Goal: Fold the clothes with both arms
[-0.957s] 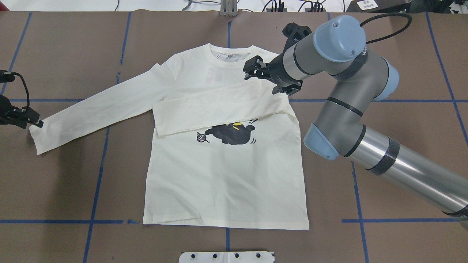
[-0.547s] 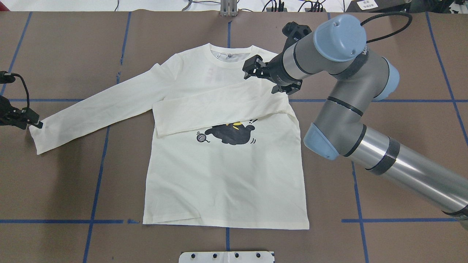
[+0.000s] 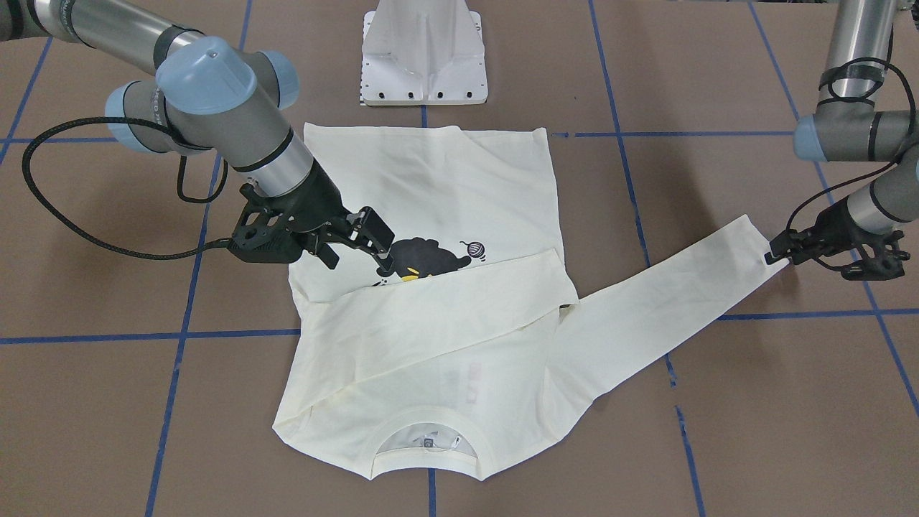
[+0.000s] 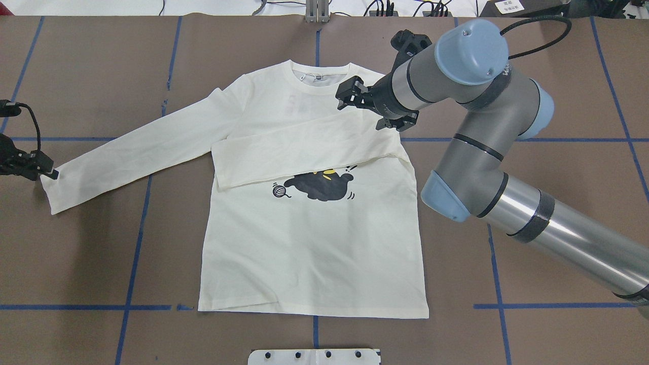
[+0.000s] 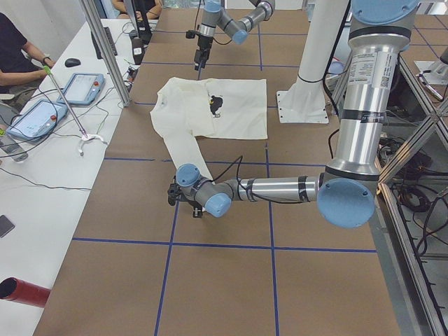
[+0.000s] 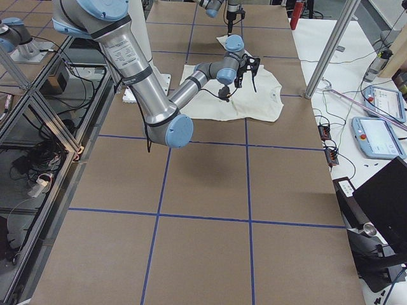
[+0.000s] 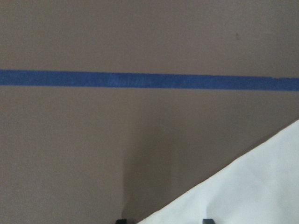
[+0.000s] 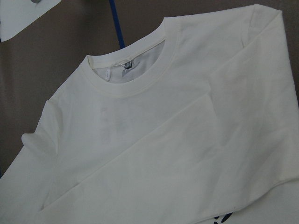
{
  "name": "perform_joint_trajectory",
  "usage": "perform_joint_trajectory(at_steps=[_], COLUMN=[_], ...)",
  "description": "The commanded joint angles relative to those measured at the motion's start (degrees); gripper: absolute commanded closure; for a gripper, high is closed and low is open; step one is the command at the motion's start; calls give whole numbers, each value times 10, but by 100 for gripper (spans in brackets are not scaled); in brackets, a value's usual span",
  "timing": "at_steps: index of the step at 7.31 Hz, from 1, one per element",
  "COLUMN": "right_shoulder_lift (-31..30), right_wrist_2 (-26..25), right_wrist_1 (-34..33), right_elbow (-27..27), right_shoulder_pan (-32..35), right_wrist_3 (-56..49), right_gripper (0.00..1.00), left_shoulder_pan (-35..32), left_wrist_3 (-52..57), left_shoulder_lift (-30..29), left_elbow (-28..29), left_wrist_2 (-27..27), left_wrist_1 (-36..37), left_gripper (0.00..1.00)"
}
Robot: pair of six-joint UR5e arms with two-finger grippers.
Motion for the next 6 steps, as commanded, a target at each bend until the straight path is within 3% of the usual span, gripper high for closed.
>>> perform_joint_trajectory(at_steps=[1, 3, 6], right_shoulder_lift=[0, -1, -1], right_wrist_2=[3, 3, 2], right_wrist_1=[-1, -2, -2], right_elbow=[10, 15, 15], right_shoulder_pan=[1, 2, 2], right_wrist_3=[0, 1, 1], right_gripper=[1, 1, 1], left_shoulder_pan=[0, 0, 1], left_wrist_3=[-2, -5, -7], left_shoulder_lift=[0, -6, -9], left_elbow=[3, 5, -43], left_wrist_2=[0, -1, -34], left_wrist_1=[1, 1, 5], left_gripper=[55, 100, 100])
